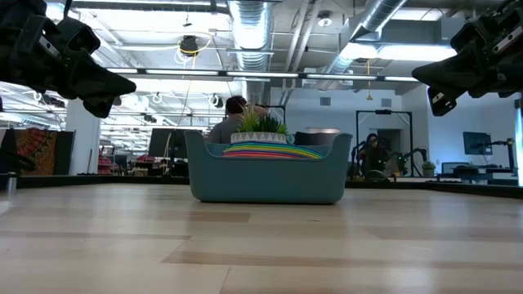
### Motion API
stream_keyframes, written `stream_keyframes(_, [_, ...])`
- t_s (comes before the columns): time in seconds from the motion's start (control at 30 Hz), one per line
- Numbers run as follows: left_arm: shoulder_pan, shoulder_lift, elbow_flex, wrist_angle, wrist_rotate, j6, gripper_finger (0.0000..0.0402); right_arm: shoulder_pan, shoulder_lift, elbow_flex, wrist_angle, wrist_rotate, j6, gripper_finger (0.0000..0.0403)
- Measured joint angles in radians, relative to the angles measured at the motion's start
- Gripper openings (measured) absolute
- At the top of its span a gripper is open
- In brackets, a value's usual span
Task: Nest measuring cups in basket
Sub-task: Return to Home Position
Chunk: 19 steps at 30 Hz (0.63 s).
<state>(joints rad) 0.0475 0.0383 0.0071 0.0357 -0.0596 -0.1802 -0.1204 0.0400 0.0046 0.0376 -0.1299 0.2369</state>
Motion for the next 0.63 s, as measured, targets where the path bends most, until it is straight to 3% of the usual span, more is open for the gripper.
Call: stream_keyframes(0.63, [0.0,0.0,0.0,0.0,0.0,0.0,0.0,0.0,0.0,0.0,0.0,0.0,0.0,0.0038])
